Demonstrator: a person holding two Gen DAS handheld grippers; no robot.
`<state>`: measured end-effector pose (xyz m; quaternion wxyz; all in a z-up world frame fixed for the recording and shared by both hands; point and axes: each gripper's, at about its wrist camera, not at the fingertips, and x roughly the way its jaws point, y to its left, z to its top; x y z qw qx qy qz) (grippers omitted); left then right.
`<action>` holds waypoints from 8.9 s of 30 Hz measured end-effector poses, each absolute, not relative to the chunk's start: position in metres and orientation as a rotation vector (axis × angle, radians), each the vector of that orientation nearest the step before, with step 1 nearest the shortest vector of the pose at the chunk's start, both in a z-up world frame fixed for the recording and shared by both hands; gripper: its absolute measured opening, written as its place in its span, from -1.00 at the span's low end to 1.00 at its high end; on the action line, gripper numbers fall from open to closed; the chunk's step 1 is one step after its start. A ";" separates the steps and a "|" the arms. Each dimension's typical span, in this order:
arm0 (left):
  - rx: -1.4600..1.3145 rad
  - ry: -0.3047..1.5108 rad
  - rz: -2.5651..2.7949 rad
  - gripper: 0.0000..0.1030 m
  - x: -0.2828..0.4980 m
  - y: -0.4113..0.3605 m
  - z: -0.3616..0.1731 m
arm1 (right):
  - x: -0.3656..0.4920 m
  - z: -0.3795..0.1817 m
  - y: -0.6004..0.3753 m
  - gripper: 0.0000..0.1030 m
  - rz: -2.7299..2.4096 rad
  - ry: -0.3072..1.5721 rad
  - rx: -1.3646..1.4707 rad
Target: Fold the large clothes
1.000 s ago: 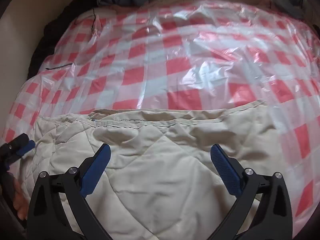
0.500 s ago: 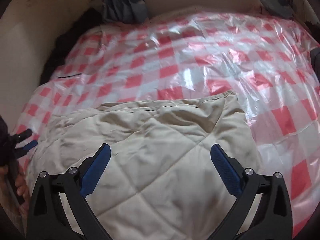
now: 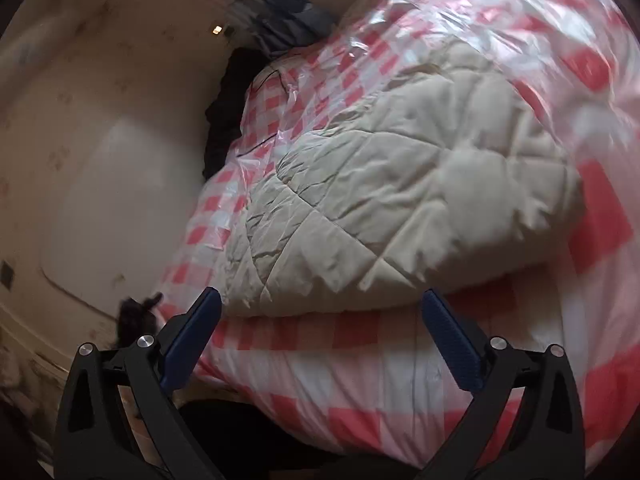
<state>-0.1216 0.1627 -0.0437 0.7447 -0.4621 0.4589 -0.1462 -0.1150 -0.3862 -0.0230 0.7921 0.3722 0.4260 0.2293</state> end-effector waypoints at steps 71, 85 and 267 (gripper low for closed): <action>-1.154 0.804 -0.079 0.68 -0.048 0.152 -0.089 | -0.065 -0.024 -0.479 0.11 0.057 0.720 0.880; -0.984 0.827 -0.169 -0.25 -0.029 0.120 -0.075 | 0.149 -0.023 -0.221 0.48 0.182 0.936 0.165; -0.065 0.881 -0.255 0.83 0.000 -0.033 -0.024 | 0.093 -0.001 -0.290 0.86 0.268 0.960 0.387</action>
